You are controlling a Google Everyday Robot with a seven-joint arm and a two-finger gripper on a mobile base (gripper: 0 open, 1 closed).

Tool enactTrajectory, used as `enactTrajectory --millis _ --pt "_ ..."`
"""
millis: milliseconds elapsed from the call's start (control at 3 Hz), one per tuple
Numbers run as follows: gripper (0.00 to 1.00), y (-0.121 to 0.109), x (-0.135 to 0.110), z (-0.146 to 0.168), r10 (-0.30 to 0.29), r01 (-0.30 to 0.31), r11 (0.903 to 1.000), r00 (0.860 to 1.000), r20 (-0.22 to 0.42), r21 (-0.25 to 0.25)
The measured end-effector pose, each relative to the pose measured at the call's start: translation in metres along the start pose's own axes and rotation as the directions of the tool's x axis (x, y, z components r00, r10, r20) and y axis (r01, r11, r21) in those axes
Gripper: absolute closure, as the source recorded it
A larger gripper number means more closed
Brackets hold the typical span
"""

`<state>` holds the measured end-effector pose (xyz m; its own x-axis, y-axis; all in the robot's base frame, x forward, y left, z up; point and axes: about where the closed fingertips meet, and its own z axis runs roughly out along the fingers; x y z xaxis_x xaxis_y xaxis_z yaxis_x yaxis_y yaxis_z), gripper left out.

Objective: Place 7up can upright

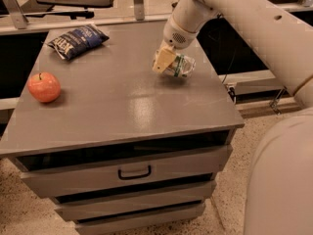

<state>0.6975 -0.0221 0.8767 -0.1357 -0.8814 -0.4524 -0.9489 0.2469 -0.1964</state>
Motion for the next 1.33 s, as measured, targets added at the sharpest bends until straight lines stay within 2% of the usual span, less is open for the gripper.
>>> enactTrajectory --millis 333,667,1000,1333 --pt "1.0 -0.004 -0.015 -0.03 -0.029 0.028 0.9996 0.982 0.188 0.004" --pt "1.0 -0.012 -0.025 -0.064 -0.056 0.056 0.9984 0.902 0.427 0.014" --pt "1.0 -0.013 -0.032 -0.087 -0.055 0.075 0.9972 0.756 0.652 -0.003" --pt "1.0 -0.01 -0.033 -0.095 -0.019 0.082 0.9959 0.611 0.791 -0.04"
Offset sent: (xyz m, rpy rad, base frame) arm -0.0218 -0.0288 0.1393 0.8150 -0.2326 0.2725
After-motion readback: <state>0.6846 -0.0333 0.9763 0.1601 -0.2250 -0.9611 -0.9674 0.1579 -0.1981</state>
